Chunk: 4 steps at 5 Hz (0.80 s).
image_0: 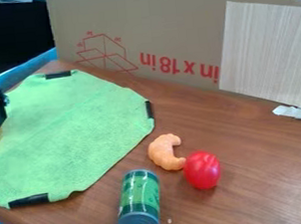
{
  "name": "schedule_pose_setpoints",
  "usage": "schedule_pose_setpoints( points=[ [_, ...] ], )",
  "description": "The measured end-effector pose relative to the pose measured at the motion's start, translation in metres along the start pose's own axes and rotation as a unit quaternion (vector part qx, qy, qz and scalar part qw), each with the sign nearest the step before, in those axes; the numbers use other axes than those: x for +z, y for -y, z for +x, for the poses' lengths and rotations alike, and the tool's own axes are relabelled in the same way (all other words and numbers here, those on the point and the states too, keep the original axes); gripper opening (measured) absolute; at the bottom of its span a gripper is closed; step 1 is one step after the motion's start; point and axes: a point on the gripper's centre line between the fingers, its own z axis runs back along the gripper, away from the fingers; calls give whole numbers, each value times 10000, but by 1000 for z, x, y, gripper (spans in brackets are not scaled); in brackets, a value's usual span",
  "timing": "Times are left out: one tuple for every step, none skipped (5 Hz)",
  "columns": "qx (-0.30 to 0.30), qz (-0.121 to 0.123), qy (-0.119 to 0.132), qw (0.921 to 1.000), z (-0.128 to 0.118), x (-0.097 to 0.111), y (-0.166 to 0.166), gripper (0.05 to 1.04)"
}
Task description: Move the object to the left side of the cloth.
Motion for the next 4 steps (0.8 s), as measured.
schedule_pose_setpoints(
  points=[
    [291, 137, 145, 9994, -1, -4, -3, 996],
    [452, 153, 327, 9983, 4, 10, -1, 1002],
    [603, -122, 175, 9980, 5, 29, 15, 1000],
    [905, -176, -84, 9957, 14, 74, 44, 1000]
  ],
)
